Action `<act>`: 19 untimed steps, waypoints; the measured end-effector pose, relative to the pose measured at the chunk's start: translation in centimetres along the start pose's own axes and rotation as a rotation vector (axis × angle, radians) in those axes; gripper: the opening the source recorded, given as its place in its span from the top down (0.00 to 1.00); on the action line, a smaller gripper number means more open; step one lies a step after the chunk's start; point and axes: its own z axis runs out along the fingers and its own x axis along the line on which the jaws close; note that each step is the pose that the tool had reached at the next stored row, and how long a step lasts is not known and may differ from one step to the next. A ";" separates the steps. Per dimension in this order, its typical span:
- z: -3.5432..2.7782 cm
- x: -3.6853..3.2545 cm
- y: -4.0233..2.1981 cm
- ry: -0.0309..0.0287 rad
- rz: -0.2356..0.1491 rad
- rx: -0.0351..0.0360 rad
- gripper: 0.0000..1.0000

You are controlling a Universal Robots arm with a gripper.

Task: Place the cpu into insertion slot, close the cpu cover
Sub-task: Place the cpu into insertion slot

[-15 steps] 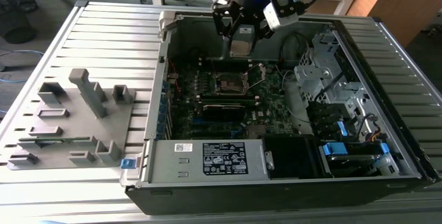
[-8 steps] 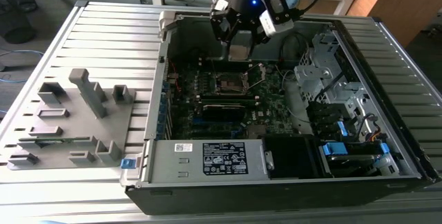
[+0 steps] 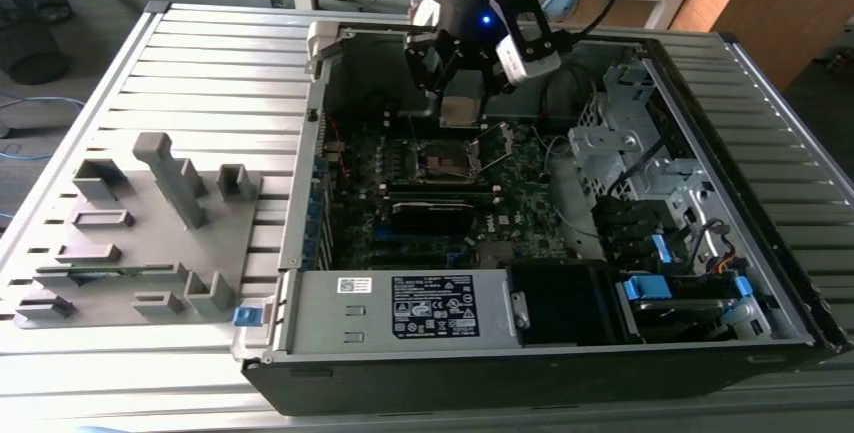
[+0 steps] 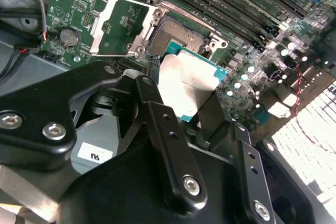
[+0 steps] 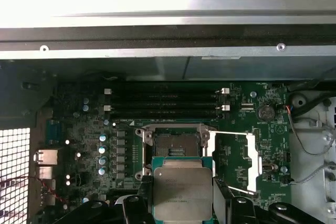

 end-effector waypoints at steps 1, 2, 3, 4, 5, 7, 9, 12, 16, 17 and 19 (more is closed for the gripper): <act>0.19 0.02 -0.02 -0.0002 0.000 0.0000 0.46; 0.34 0.04 -0.03 -0.0004 0.000 0.0001 0.46; 0.50 0.07 -0.05 -0.0007 0.000 0.0001 0.46; 0.66 0.10 -0.06 -0.0012 0.000 0.0000 0.46; 0.81 0.13 -0.08 -0.0017 0.000 0.0000 0.46; 1.07 0.18 -0.10 -0.0028 0.000 -0.0002 0.46; 1.29 0.22 -0.12 -0.0039 0.000 0.0000 0.46; 1.55 0.25 -0.14 -0.0051 -0.001 -0.0001 0.46; 1.56 0.26 -0.15 -0.0050 0.000 0.0002 0.46; 1.57 0.26 -0.14 -0.0052 0.000 0.0000 0.46; 1.58 0.26 -0.15 -0.0051 -0.001 0.0000 0.46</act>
